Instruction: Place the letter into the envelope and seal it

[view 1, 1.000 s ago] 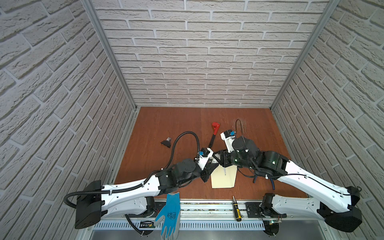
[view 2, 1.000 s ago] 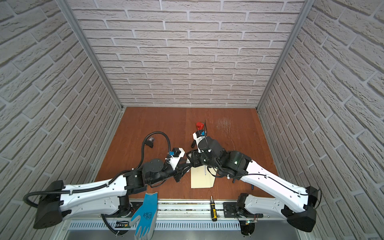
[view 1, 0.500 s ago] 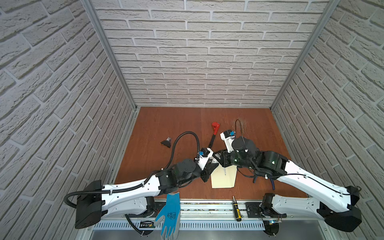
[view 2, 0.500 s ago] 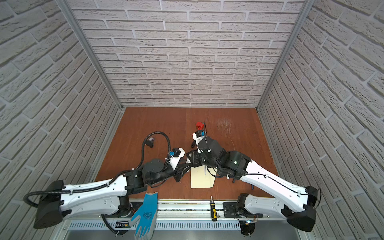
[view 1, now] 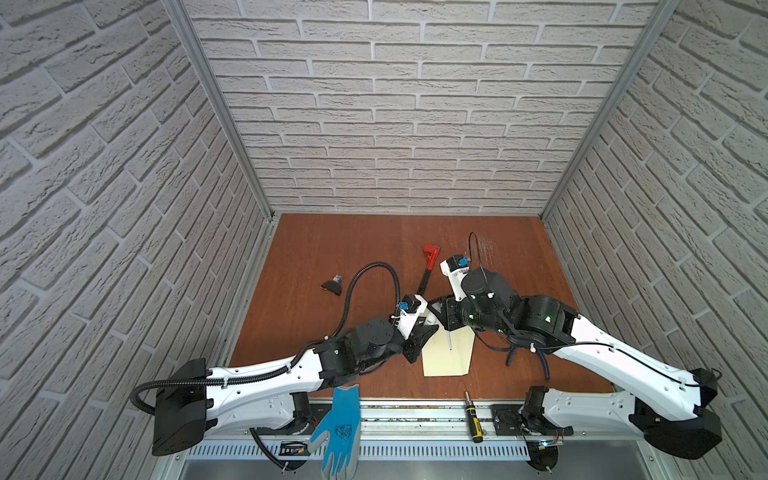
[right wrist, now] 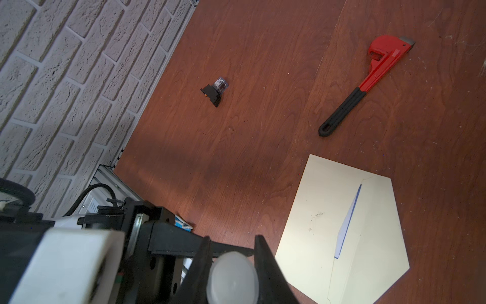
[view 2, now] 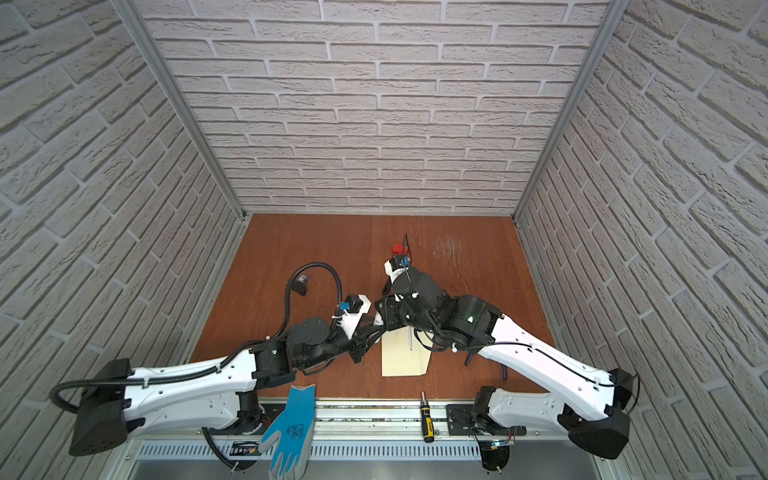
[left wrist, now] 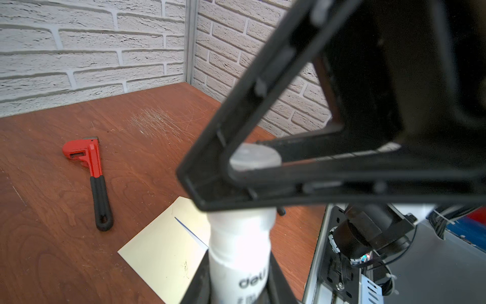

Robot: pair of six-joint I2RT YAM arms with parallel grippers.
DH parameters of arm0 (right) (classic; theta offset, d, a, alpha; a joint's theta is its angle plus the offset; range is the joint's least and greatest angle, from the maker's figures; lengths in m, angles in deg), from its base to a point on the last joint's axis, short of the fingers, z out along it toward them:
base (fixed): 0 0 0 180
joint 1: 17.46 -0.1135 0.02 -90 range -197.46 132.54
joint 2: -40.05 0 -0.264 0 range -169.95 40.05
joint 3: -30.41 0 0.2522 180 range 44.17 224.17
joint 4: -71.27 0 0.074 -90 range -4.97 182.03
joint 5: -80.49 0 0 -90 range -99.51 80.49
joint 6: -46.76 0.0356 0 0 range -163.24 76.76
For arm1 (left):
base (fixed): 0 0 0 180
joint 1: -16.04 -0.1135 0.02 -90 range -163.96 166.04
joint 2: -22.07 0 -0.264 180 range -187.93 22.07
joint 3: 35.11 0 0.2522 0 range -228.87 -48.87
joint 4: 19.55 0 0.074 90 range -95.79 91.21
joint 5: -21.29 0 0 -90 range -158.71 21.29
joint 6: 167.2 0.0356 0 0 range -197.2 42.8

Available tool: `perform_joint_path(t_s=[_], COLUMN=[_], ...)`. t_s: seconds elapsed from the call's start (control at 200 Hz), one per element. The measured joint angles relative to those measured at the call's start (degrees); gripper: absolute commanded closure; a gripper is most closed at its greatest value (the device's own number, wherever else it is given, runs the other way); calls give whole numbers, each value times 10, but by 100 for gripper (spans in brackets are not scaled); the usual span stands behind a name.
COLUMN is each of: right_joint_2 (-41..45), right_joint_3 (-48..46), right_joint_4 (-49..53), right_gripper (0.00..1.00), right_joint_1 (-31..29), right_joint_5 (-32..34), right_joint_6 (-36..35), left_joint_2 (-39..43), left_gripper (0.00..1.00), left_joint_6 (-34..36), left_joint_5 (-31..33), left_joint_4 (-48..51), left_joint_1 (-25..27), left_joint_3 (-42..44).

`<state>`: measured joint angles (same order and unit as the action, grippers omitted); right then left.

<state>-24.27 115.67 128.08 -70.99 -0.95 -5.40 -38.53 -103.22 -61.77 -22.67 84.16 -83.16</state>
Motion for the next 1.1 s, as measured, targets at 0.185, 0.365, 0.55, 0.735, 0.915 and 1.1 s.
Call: perform_joint_path(t_s=[0.185,0.365,0.55,0.735,0.915,1.1], right_joint_2=[3,3,6,-46,-152,-240], right_joint_3=[26,42,-13,-118,-152,-153], right_joint_4=[1,14,-11,-76,-156,-224], right_gripper=[94,94,94,94,94,90], right_joint_1=[27,64,164,252,296,318], right_joint_5=[12,36,89,109,101,99], right_joint_6=[-13,-35,-59,-61,-52,-42], left_joint_2=[0,13,81,118,126,126], left_gripper=[100,100,100,100,100,100], left_joint_6=[-12,-9,27,66,87,103], left_joint_5=[25,38,57,64,70,72], left_joint_4=[41,64,36,0,-12,-16], left_joint_1=[0,2,28,45,47,48], left_joint_3=[26,30,47,51,51,51])
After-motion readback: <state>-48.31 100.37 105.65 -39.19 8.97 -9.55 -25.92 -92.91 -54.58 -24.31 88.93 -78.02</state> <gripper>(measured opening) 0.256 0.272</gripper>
